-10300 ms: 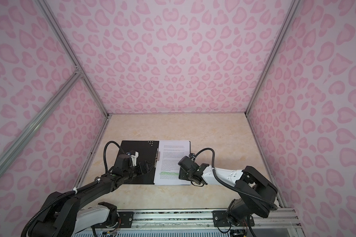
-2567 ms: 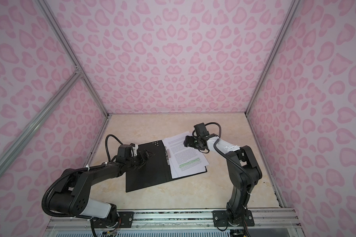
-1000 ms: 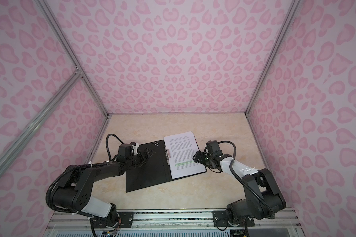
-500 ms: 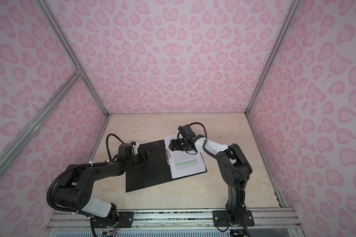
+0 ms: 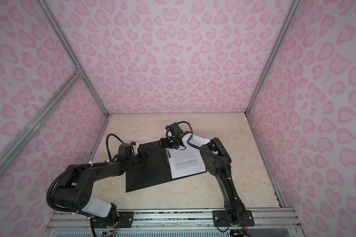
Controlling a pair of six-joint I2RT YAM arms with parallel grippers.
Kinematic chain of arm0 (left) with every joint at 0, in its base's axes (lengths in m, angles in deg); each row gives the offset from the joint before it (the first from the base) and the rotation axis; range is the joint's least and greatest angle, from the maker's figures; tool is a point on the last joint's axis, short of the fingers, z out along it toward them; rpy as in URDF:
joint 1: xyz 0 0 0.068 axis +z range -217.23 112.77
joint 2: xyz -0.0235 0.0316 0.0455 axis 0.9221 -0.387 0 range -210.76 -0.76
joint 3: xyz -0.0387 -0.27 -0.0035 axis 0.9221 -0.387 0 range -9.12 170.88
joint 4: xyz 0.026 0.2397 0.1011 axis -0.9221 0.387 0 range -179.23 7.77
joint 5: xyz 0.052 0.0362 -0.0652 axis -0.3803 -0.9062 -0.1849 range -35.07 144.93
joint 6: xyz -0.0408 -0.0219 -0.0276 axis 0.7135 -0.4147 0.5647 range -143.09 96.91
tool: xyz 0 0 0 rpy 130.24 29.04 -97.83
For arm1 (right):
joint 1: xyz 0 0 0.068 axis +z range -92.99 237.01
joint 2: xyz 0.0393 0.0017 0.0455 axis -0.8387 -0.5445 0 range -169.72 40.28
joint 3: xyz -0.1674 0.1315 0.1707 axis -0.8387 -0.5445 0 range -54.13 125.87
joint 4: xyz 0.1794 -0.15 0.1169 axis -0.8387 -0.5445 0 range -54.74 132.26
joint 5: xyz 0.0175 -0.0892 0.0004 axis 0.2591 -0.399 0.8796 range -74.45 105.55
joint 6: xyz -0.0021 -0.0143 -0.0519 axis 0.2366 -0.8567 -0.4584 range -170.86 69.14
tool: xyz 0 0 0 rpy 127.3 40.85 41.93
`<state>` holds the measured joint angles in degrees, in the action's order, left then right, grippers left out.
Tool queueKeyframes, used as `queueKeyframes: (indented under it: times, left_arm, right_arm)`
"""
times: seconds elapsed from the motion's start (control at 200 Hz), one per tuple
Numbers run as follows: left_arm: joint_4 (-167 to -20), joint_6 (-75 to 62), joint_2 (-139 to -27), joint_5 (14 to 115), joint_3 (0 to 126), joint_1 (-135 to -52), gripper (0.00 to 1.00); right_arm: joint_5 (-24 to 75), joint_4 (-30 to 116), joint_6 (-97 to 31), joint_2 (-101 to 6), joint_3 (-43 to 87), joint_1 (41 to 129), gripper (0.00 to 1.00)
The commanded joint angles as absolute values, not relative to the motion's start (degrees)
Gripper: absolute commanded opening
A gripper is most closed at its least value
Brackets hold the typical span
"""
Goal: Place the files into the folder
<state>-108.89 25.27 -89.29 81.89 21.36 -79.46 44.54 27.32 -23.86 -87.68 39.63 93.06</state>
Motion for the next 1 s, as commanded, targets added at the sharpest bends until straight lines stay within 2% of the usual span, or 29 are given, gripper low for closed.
queueKeyframes:
  times: [0.0, 0.54, 0.995]
  left_arm:
    - [-99.5, 25.84, -89.96, 79.27, 20.82, -79.35, 0.96]
    - [-99.52, 25.87, -90.15, 79.19, 20.83, -79.31, 0.95]
    - [-99.24, 25.89, -88.93, 79.3, 20.5, -79.01, 0.95]
  right_arm:
    - [46.58, 27.46, -23.65, -88.48, 39.92, 93.52, 0.85]
    - [51.32, 30.39, -22.38, -89.11, 40.8, 94.13, 0.84]
    - [51.98, 33.02, -22.4, -79.82, 32.25, 96.3, 0.83]
